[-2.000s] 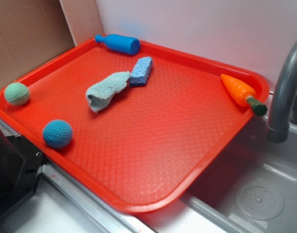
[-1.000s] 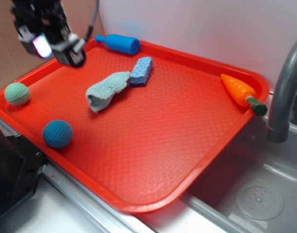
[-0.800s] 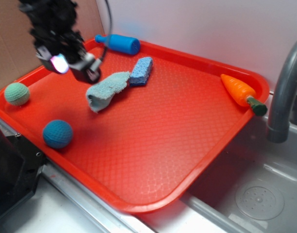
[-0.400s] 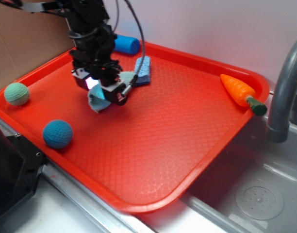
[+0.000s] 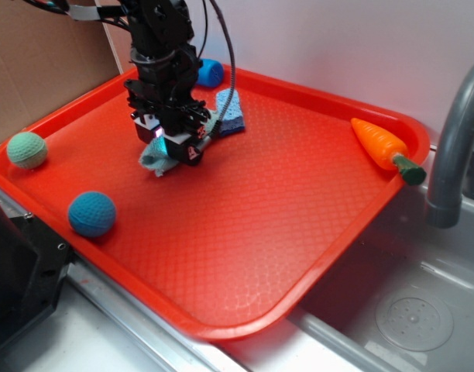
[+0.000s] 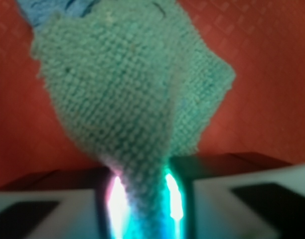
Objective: Grab the blue cloth.
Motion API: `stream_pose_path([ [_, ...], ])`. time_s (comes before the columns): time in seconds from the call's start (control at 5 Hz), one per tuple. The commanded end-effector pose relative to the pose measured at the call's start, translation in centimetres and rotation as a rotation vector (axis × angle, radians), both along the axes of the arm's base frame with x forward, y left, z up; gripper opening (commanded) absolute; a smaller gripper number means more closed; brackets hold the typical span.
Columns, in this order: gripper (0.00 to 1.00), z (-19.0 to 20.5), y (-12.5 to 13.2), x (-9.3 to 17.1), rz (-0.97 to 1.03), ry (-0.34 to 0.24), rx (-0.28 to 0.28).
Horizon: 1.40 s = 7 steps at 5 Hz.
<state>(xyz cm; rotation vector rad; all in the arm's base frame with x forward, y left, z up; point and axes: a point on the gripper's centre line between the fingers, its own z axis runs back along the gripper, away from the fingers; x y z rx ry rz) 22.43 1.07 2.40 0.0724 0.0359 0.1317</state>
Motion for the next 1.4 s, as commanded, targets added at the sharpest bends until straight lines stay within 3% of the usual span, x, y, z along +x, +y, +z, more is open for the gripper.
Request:
stream_pose_path([
  [0.0,0.0,10.4,1.4,-3.8,0.076,-0.121,-0.04],
  [0.2,0.0,15.3,1.9,-6.0,0.097,-0.137,-0.034],
  [0.6,0.0,19.7,2.7,-7.3,0.143,-0.234,-0.028],
  [1.2,0.0,17.2,3.0,-5.5,0.156,-0.165,0.026],
])
